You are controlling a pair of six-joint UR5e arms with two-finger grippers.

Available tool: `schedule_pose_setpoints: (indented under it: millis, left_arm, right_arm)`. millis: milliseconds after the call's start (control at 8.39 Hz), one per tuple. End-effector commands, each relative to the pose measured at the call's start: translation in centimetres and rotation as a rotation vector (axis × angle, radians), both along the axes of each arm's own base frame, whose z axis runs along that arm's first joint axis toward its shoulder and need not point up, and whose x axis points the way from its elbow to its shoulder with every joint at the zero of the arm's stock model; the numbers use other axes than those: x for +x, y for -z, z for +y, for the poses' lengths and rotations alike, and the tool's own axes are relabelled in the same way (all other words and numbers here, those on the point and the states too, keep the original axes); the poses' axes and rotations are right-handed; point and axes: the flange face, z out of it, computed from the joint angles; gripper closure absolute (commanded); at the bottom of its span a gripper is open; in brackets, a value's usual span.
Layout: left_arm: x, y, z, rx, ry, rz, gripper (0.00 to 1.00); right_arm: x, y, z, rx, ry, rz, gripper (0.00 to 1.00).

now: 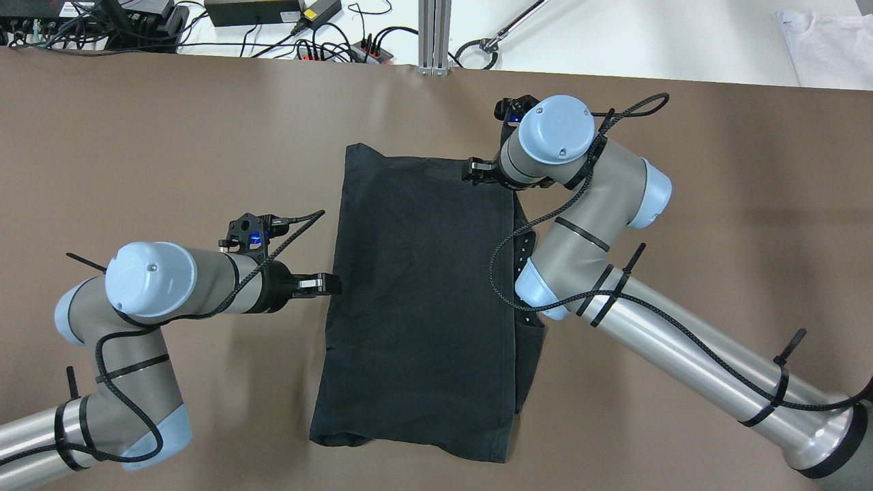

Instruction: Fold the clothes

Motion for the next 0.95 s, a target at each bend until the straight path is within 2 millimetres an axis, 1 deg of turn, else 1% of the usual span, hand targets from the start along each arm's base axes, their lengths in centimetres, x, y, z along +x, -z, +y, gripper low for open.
schedule_pose_setpoints:
  millis: [0, 119, 238, 357, 477, 715, 834]
  left_arm:
    - [-3.4, 0.2, 1.2, -0.039, 0.044, 0.040, 0.00]
    - [-3.8, -1.0, 1.5, -0.091, 0.083, 0.041, 0.00]
    - [-3.0, -1.6, 3.0, -0.125, 0.077, 0.045, 0.00]
    - [-2.0, -2.5, 4.9, -0.154, 0.099, 0.071, 0.00]
    - [-0.9, -3.8, 7.6, -0.174, 0.114, 0.114, 0.00]
    - [0.9, -5.6, 12.1, -0.232, 0.153, 0.174, 0.00]
    - [2.2, -5.8, 14.2, -0.274, 0.178, 0.202, 0.00]
  right_arm:
    - [-1.2, 0.6, 1.6, -0.034, -0.015, -0.035, 0.06]
    - [-1.3, 0.9, 1.9, -0.041, -0.028, -0.047, 0.06]
    - [-1.9, 1.1, 2.6, -0.047, -0.045, -0.052, 0.06]
    - [-2.4, 1.3, 2.9, -0.040, -0.051, -0.049, 0.06]
    - [-2.5, 1.3, 2.9, -0.040, -0.049, -0.049, 0.06]
    - [-2.5, 1.4, 2.9, -0.039, -0.049, -0.051, 0.06]
    - [-2.5, 1.4, 2.9, -0.039, -0.049, -0.051, 0.06]
